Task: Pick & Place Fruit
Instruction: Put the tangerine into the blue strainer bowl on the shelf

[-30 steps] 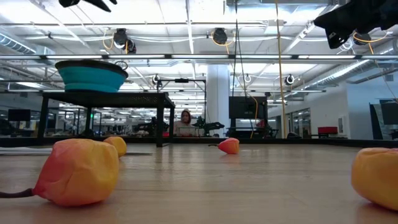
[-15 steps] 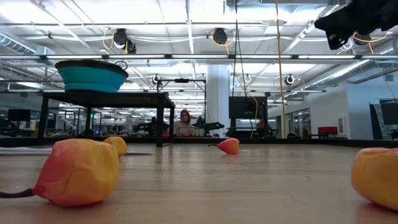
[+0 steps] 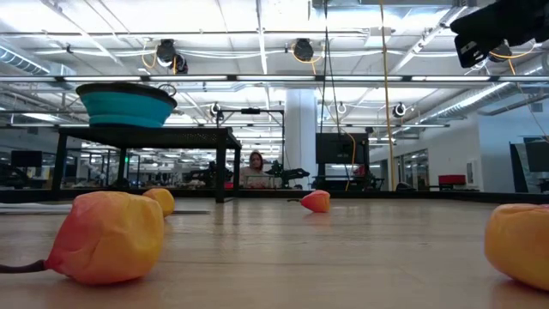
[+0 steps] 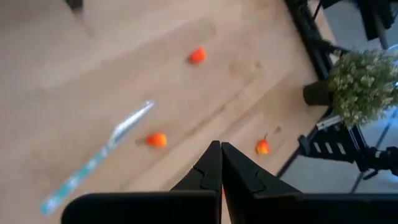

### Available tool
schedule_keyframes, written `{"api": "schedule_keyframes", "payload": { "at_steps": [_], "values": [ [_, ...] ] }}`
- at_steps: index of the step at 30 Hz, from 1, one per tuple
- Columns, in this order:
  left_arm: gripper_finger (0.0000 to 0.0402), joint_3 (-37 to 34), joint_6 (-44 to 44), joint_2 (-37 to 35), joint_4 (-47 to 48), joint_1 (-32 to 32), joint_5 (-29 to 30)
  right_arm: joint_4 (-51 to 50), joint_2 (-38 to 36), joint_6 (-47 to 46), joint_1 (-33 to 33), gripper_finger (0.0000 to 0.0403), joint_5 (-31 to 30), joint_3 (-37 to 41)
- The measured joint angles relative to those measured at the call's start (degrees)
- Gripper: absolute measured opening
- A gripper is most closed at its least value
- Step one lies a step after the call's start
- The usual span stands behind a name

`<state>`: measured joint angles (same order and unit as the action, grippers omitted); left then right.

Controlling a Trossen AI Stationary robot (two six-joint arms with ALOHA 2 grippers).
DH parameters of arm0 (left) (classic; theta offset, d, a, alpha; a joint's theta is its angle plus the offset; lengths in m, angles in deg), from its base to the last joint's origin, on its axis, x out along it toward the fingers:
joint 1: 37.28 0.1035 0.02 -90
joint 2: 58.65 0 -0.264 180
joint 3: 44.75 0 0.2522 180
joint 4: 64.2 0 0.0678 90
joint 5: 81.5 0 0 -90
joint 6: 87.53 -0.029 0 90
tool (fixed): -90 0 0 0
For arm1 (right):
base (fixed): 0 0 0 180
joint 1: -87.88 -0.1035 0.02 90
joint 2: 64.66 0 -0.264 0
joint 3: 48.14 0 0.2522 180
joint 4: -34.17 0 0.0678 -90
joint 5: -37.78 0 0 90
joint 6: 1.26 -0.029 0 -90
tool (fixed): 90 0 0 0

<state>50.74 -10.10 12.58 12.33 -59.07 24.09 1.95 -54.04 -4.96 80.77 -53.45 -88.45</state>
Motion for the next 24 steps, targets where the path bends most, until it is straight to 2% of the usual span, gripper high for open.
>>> {"api": "schedule_keyframes", "payload": {
  "at_steps": [12,19,24],
  "values": [
    [0.0008,0.0,23.6,11.5,-1.0,-9.1,-5.7,-1.9,-0.5,0.3,0.0,0.0000,0.0,0.0],
    [0.0003,0.0,28.8,18.4,-9.7,-12.7,-6.2,-2.0,-0.5,0.3,0.0,0.0000,0.0,0.0],
    [0.0006,0.0,33.6,23.5,-12.4,-14.4,-6.6,-2.0,-0.5,0.3,0.0,0.0000,0.1,0.0]
  ]
}}
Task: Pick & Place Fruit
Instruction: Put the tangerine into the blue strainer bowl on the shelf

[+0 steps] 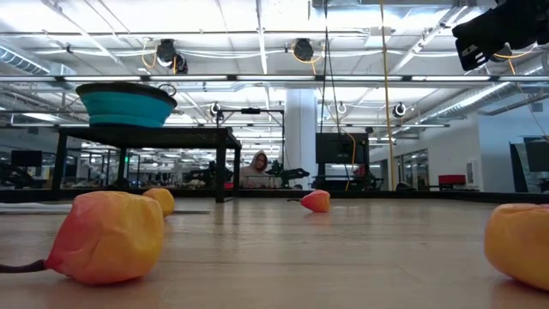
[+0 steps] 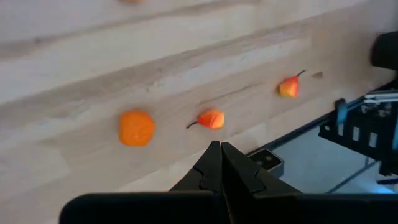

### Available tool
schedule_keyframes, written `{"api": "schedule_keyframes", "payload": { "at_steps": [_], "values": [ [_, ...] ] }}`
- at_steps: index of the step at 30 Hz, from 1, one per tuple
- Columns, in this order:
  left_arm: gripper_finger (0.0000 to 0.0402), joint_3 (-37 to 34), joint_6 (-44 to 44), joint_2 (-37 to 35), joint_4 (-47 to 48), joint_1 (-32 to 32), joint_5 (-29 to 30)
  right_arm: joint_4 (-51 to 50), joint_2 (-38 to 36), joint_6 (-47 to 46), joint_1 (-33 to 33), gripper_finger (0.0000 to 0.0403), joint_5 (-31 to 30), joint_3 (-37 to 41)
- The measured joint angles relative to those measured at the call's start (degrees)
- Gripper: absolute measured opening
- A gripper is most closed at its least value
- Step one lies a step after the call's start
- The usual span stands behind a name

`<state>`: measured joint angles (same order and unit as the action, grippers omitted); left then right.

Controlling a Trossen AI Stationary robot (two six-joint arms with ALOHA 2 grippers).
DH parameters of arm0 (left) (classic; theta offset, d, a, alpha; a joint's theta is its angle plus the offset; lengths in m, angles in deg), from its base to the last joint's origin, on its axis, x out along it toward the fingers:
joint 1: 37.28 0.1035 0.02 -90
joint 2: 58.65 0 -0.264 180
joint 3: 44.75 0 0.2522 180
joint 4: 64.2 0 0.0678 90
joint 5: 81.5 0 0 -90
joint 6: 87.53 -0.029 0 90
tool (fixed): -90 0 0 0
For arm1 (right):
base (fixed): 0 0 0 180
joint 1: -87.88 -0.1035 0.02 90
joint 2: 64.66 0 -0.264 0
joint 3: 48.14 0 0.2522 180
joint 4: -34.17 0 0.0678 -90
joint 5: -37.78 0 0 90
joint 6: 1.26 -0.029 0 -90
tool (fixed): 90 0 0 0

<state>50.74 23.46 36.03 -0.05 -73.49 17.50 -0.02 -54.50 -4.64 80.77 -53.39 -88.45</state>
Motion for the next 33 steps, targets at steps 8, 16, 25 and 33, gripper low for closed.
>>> {"api": "schedule_keyframes", "payload": {
  "at_steps": [8,16,25,33],
  "values": [
    [0.0002,0.0,3.6,5.8,-0.9,-2.2,-2.0,-0.1,0.0,0.0,0.0,0.0000,0.0,0.0],
    [0.0001,0.0,-0.2,9.3,-0.5,-3.6,-2.0,-0.9,0.0,0.0,0.0,0.0000,0.0,0.0],
    [0.0020,0.0,-8.0,10.8,-0.8,-3.9,-3.5,-1.4,0.0,0.0,0.0,0.0000,0.0,0.0],
    [0.0022,0.0,-8.6,10.8,-0.8,-3.9,-3.0,-1.4,0.0,0.0,0.0,0.0000,0.0,0.0]
  ]
}}
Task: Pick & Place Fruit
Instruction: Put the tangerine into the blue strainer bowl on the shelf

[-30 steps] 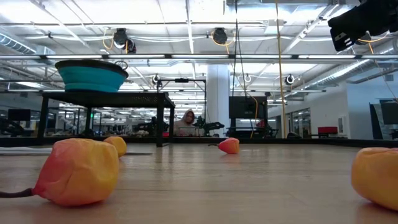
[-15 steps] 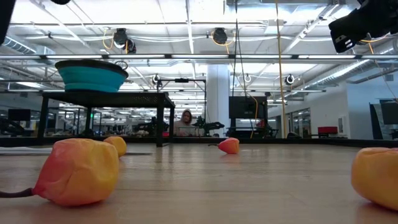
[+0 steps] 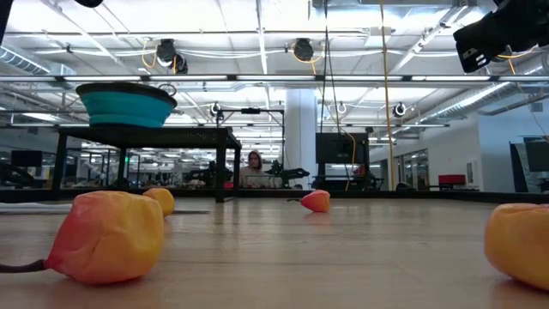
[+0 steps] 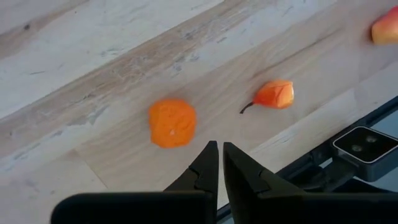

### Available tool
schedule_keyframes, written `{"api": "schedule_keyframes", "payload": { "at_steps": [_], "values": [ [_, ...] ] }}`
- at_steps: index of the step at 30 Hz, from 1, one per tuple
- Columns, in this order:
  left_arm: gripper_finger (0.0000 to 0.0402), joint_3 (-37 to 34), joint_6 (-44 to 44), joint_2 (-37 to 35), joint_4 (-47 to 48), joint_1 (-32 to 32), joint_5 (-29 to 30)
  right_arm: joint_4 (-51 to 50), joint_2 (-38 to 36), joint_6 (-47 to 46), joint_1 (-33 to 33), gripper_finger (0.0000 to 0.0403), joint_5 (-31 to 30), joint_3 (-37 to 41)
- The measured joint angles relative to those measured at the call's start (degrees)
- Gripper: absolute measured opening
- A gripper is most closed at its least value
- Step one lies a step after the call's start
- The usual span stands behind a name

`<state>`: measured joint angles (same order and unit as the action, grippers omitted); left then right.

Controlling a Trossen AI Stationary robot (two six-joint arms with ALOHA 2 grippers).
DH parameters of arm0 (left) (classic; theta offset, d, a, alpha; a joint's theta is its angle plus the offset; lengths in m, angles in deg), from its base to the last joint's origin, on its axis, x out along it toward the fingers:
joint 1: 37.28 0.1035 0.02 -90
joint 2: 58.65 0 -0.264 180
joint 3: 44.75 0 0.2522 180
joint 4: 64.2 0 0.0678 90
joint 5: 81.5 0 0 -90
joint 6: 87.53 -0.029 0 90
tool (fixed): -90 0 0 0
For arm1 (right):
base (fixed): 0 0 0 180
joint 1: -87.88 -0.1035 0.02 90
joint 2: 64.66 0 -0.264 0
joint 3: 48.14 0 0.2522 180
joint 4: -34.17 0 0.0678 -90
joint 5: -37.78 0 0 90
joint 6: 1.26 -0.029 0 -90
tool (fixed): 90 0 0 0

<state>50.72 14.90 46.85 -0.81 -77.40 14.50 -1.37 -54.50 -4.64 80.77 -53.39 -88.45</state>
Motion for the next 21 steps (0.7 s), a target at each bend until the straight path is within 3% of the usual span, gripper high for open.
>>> {"api": "schedule_keyframes", "payload": {
  "at_steps": [4,8,21],
  "values": [
    [0.0025,0.0,0.3,0.0,-0.2,0.0,0.0,0.0,0.0,0.0,0.0,0.0000,0.0,0.0],
    [0.0053,0.0,2.7,0.0,-0.3,0.0,0.0,0.0,0.0,0.0,0.0,0.0000,0.0,0.0],
    [0.0235,0.0,6.5,0.0,-0.2,0.0,-0.3,-0.3,0.0,0.0,0.0,0.0000,0.0,0.0]
  ]
}}
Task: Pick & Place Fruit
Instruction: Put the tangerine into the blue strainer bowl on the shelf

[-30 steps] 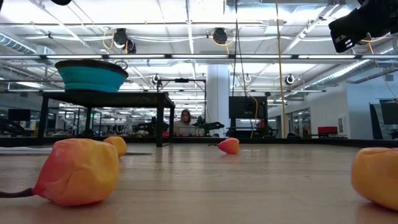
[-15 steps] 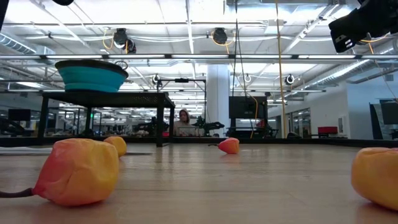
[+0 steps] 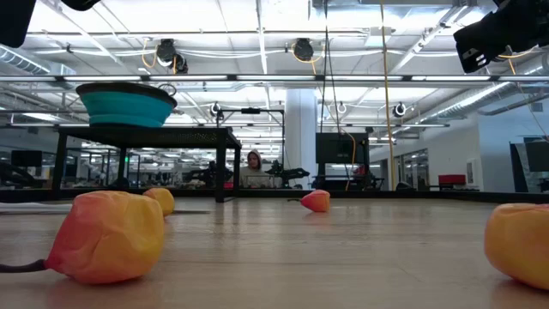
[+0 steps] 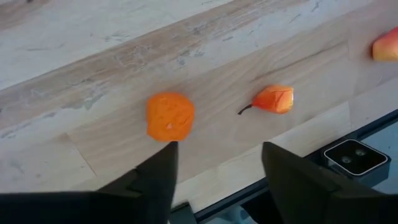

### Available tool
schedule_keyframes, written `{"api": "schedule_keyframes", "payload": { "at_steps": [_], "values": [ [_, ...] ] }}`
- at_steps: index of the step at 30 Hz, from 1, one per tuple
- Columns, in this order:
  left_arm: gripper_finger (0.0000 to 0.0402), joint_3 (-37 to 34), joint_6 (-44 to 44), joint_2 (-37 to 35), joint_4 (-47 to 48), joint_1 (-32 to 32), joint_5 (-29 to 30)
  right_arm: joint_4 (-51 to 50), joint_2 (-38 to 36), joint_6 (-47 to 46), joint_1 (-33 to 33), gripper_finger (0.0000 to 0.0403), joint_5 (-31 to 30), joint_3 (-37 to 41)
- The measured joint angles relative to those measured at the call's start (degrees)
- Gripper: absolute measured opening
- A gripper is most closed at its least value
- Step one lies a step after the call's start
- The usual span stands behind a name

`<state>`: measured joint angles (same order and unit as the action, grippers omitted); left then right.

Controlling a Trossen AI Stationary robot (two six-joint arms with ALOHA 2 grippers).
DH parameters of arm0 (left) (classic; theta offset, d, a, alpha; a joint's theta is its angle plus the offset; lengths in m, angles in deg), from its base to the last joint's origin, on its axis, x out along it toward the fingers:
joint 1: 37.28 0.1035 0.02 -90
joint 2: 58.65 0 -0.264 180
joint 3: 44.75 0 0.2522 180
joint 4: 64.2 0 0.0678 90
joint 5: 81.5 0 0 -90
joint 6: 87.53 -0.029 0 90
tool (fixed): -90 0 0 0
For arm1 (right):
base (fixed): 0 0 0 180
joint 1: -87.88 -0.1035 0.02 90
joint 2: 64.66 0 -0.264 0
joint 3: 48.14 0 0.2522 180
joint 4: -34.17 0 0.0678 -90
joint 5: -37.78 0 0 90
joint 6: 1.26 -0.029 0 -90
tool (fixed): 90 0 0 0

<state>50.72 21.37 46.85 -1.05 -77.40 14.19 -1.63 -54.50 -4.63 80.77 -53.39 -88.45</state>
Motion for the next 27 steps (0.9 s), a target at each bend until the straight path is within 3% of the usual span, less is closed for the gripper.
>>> {"api": "schedule_keyframes", "payload": {
  "at_steps": [5,10,20,27],
  "values": [
    [0.0292,0.0,0.4,0.0,0.0,0.0,-1.2,-0.6,0.0,0.0,0.0,0.0000,0.0,0.0],
    [0.0315,-1.8,3.5,0.0,-0.2,0.0,-1.4,-0.6,0.0,0.9,0.0,0.0000,0.0,0.0],
    [0.0296,-2.2,8.6,0.2,-0.4,0.7,0.1,-0.5,0.0,1.1,0.0,0.0000,0.0,0.0],
    [0.0279,-2.3,9.8,0.3,-0.6,2.3,-4.5,-0.5,0.0,1.1,0.0,0.0000,0.0,0.0]
  ]
}}
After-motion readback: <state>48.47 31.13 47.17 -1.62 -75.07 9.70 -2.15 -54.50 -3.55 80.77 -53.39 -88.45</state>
